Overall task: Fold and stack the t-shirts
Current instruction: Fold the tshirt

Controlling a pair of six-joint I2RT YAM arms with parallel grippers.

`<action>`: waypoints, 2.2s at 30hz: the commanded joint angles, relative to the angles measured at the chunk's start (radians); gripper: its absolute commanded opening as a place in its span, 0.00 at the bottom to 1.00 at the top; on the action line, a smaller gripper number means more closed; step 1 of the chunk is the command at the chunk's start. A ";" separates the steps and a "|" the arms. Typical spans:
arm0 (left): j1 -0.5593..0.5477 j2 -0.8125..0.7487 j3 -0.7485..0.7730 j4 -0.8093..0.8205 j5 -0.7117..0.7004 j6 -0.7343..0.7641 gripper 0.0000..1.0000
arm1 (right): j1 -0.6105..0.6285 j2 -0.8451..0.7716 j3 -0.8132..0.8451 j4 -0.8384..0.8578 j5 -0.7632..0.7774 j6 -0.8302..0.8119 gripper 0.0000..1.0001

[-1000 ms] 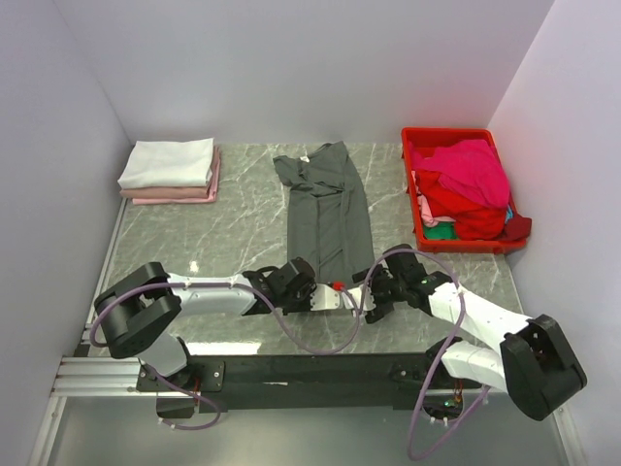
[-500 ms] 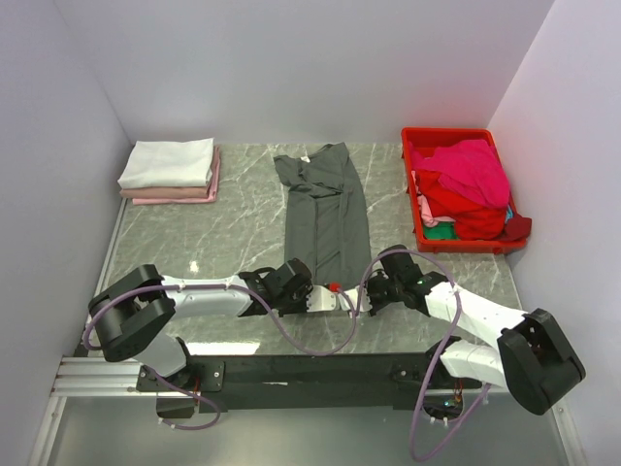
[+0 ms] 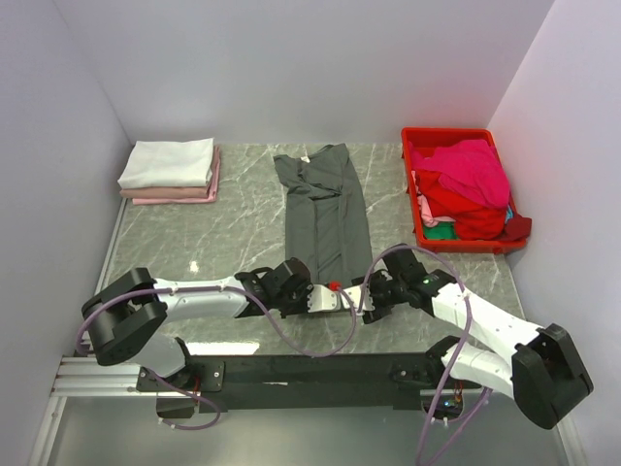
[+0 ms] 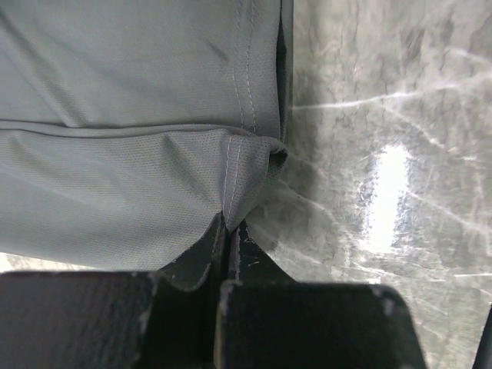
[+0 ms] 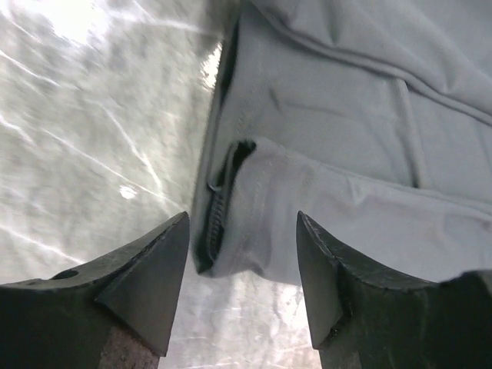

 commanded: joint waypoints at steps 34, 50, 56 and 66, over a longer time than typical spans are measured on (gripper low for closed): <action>-0.006 -0.242 -0.135 0.070 0.016 -0.007 0.77 | 0.014 0.141 -0.002 0.064 0.056 0.066 0.68; -0.006 -0.174 -0.136 0.101 0.067 0.003 0.76 | 0.019 0.158 0.006 0.084 0.107 0.103 0.14; -0.006 -0.101 -0.090 0.096 0.092 0.019 0.74 | 0.016 0.163 0.014 0.084 0.079 0.113 0.08; -0.006 -0.010 -0.046 0.052 0.075 0.035 0.53 | 0.000 0.140 0.002 0.084 0.036 0.112 0.06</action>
